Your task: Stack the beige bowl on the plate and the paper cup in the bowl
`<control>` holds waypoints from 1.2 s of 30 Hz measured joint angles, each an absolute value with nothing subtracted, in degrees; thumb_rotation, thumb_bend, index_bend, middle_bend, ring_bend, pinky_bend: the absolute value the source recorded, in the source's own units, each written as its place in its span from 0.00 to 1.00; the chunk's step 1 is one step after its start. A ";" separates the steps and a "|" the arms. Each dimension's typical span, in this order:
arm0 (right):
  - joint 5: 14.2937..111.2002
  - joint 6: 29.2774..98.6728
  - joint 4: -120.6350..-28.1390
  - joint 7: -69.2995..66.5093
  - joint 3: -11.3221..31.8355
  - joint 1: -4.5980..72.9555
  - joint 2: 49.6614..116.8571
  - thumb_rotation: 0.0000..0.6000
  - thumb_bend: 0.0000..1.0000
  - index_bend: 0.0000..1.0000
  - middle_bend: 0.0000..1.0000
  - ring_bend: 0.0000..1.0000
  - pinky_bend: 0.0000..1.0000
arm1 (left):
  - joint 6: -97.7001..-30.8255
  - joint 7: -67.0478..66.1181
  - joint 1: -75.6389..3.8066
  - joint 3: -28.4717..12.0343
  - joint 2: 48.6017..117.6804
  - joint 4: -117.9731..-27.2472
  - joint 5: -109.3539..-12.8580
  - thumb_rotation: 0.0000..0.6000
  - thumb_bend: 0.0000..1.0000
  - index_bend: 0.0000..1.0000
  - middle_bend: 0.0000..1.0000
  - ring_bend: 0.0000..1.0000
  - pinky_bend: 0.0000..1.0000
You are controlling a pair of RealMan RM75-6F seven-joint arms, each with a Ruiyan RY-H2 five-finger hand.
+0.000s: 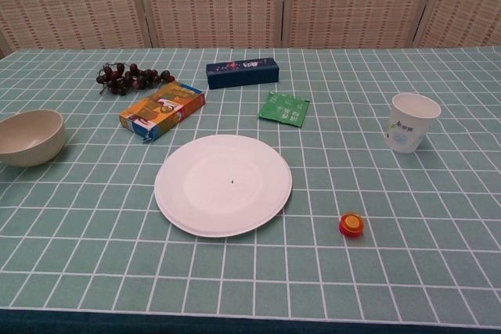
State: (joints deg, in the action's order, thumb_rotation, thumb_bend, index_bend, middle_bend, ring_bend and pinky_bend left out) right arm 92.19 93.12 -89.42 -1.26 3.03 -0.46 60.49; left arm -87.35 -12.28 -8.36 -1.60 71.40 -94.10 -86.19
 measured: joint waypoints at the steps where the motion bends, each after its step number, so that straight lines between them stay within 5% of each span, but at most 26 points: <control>1: 92.15 93.14 -89.48 -1.21 3.07 -0.45 60.45 1.00 0.29 0.15 0.25 0.19 0.33 | -87.26 -12.28 -8.36 -1.66 71.41 -94.10 -86.19 1.00 0.25 0.20 0.19 0.19 0.35; 18: 91.72 95.71 -91.40 0.70 4.77 -0.67 58.70 1.00 0.29 0.15 0.25 0.19 0.33 | -83.19 -11.38 -10.92 -3.17 70.94 -92.14 -86.40 1.00 0.25 0.22 0.21 0.24 0.35; 22: 91.75 95.92 -92.17 1.11 4.91 -0.70 58.17 1.00 0.29 0.15 0.25 0.19 0.33 | -80.46 -12.37 -13.14 -4.09 70.98 -90.98 -86.20 1.00 0.25 0.22 0.36 0.41 0.44; 30: 91.75 95.88 -91.98 0.62 4.46 -1.03 58.33 1.00 0.29 0.15 0.25 0.19 0.33 | -72.76 -15.20 -17.64 -5.36 72.45 -89.19 -83.36 1.00 0.25 0.24 0.68 0.67 0.84; 36: 91.64 96.15 -91.54 0.12 4.38 -1.30 58.30 1.00 0.29 0.15 0.25 0.19 0.33 | -68.36 -18.20 -20.90 -6.49 76.25 -84.48 -79.91 1.00 0.25 0.29 0.89 0.83 0.96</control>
State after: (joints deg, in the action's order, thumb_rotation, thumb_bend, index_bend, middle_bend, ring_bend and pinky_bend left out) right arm 91.64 96.15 -91.54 0.12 4.38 -1.30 58.30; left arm -68.36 -18.20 -20.90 -6.49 76.25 -84.48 -79.91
